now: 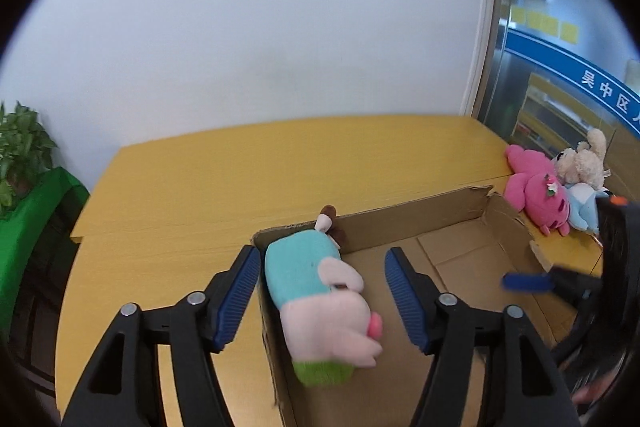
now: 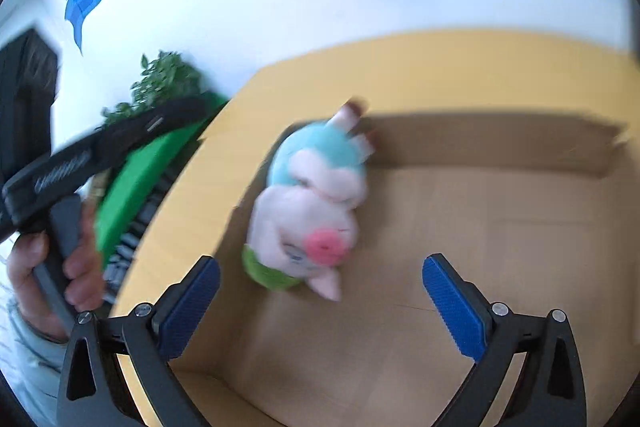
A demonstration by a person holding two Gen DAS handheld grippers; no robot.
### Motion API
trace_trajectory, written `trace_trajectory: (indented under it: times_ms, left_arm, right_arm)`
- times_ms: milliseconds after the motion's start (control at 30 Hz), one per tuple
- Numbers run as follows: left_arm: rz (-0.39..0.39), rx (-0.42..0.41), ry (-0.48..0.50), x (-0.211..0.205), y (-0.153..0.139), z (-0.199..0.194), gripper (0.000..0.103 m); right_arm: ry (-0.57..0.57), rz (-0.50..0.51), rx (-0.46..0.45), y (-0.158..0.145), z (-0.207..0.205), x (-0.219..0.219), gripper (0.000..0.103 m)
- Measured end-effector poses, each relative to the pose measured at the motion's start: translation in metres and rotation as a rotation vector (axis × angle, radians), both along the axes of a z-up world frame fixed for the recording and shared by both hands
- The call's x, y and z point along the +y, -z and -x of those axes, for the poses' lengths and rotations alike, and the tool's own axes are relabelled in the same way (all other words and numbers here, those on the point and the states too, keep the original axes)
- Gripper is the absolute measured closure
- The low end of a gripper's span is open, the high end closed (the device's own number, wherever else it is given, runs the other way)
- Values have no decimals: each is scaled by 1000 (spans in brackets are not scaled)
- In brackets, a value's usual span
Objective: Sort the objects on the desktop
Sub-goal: 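Withdraw the left tool from the box toward the black charger box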
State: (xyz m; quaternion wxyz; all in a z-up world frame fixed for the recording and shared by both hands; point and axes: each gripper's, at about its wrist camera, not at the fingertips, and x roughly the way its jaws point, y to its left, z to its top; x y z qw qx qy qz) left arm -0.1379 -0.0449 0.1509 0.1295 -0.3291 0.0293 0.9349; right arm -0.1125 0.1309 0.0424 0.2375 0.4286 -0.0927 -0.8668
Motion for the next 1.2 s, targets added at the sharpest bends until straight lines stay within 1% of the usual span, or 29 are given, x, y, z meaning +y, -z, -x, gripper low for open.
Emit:
trace_trajectory:
  times_ms: [33, 67, 100, 133, 167, 200, 233, 300, 367, 433, 500, 567, 633, 667, 700, 800, 867, 900, 933, 1000, 1067, 1133, 1200]
  left_arm:
    - [0, 13, 0, 0, 0, -14, 34]
    - [0, 23, 2, -1, 1, -29, 31]
    - [2, 30, -4, -3, 4, -45, 27]
    - [0, 33, -17, -2, 9, -60, 26]
    - [-8, 31, -26, -8, 15, -72, 26]
    - [-16, 16, -33, -5, 27, -85, 26]
    - [-15, 3, -39, -5, 34, -92, 26]
    - [-28, -37, -58, -6, 55, -105, 26]
    - [-43, -79, -65, -8, 71, -112, 26]
    - [-42, -104, -70, -6, 87, -120, 26]
    - [-42, -131, -82, -4, 101, -123, 26]
    - [-59, -168, -101, -6, 111, -125, 26]
    - [-84, -206, -116, -12, 121, -127, 26]
    - [-92, -215, -120, -15, 123, -129, 26]
    - [-90, -196, -123, -17, 122, -132, 26]
    - [-89, -199, -120, -19, 118, -137, 26]
    - [-64, -164, -138, -17, 106, -143, 26]
    - [-51, -123, -141, -14, 97, -150, 26]
    - [-38, -72, -136, -9, 86, -159, 26]
    - [-11, 21, -123, 2, 64, -178, 26]
    - [9, 88, -104, 14, 47, -196, 25]
    - [28, 140, -93, 24, 36, -211, 24]
    - [34, 176, -86, 32, 27, -225, 24]
  right_arm:
    - [10, -31, 34, -8, -19, 17, 0]
    - [18, -59, 57, -2, -11, 27, 0]
    - [28, -92, 78, 1, -13, 59, 0]
    - [44, -129, 88, 0, -29, 75, 0]
    - [56, -152, 87, 0, -43, 80, 0]
    - [68, -180, 73, 5, -55, 97, 0]
    - [76, -198, 59, 15, -61, 106, 0]
    - [92, -234, 26, 25, -84, 133, 0]
    - [117, -264, -27, 53, -89, 151, 0]
    - [132, -268, -75, 81, -89, 167, 0]
    - [154, -284, -113, 97, -94, 179, 1]
    - [132, -266, -76, 99, -98, 183, 2]
    - [142, -272, -69, 109, -93, 185, 2]
    - [143, -272, -68, 109, -93, 187, 2]
    - [146, -271, -64, 109, -97, 189, 2]
    - [157, -272, -61, 111, -108, 189, 2]
    - [181, -284, -51, 106, -114, 187, 2]
    - [192, -298, -33, 100, -118, 183, 2]
    - [194, -307, 4, 91, -124, 178, 0]
    - [192, -321, 76, 72, -140, 164, 0]
    - [197, -347, 151, 57, -154, 153, 0]
    - [201, -360, 211, 44, -168, 142, 0]
    - [203, -365, 247, 35, -177, 135, 0]
